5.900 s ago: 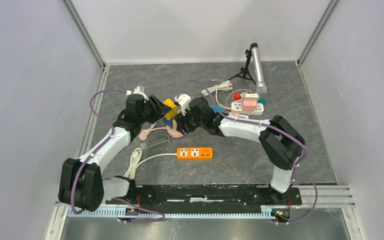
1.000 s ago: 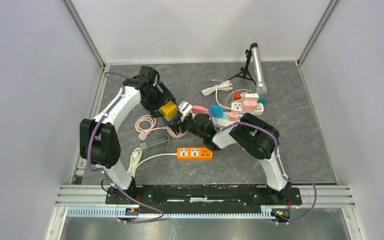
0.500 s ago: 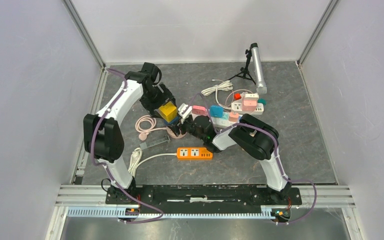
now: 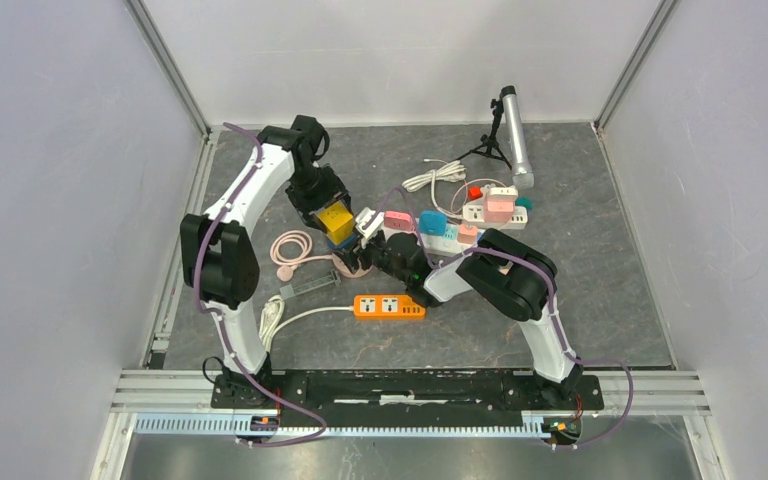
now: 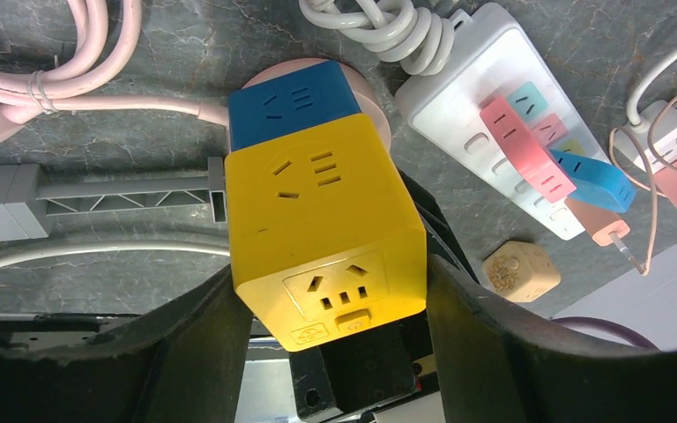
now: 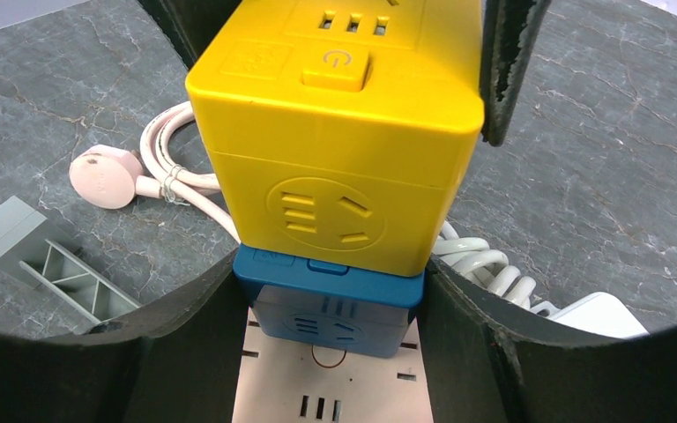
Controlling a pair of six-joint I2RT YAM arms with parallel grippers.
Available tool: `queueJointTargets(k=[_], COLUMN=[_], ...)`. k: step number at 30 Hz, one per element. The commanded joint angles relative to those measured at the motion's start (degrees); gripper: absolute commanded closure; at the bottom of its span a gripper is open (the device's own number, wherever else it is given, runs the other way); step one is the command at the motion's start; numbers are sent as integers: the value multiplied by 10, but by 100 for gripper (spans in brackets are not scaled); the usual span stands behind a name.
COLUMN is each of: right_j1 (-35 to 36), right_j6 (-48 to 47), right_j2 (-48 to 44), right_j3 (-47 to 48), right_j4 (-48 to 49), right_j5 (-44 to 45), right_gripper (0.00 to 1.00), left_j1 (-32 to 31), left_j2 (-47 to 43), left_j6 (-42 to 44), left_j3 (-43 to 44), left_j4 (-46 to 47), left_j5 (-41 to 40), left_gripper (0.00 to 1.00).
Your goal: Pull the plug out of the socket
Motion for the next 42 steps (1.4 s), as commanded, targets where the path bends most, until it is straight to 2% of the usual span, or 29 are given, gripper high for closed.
queueJointTargets(k=[1,3,5,9,15,18,21,24,28,32,34,39,42], right_j1=[8,9,10,12,16,15,16,16,16,16,16,16,17], right_j6=[-9,-9,-8,-2,-6,1,4,4,6,10,12,16,14], right_j2=[17,19,19,18,24,20,21,25,27,27,26,26,23], right_j3=[1,1,-1,-9,-7,-11,-10,3,10,4,0,-9,-16], right_j4=[-48,-55,-64,-74,-91,-91,-97,-110,-122,-127,-125,-115,-98], right_j5=[-11,-7,0,3,20,16,12,11,12,12,11,7,8], right_gripper=[100,100,100,100,100,100,100,100,100,100,100,100,100], left_j1=[0,0,5,20,35,48,43,23,-13,-13,-3,43,33], left_j2=[-6,-8,-12,-31,-36,-39,-39,-47,-51,-57,-62,-77,-85], left_j6=[47,47,48,61,54,43,52,50,63,75,78,76,70], left_j3=[44,43,41,50,60,65,64,7,4,-6,1,12,10], left_j4=[-10,-13,-13,-19,-14,1,-6,13,-2,-9,-9,26,33], left_j5=[-1,4,16,-8,40,89,63,59,-57,-80,-62,102,100], left_gripper=[77,82,92,98,98,98,98,98,98,98,98,98,98])
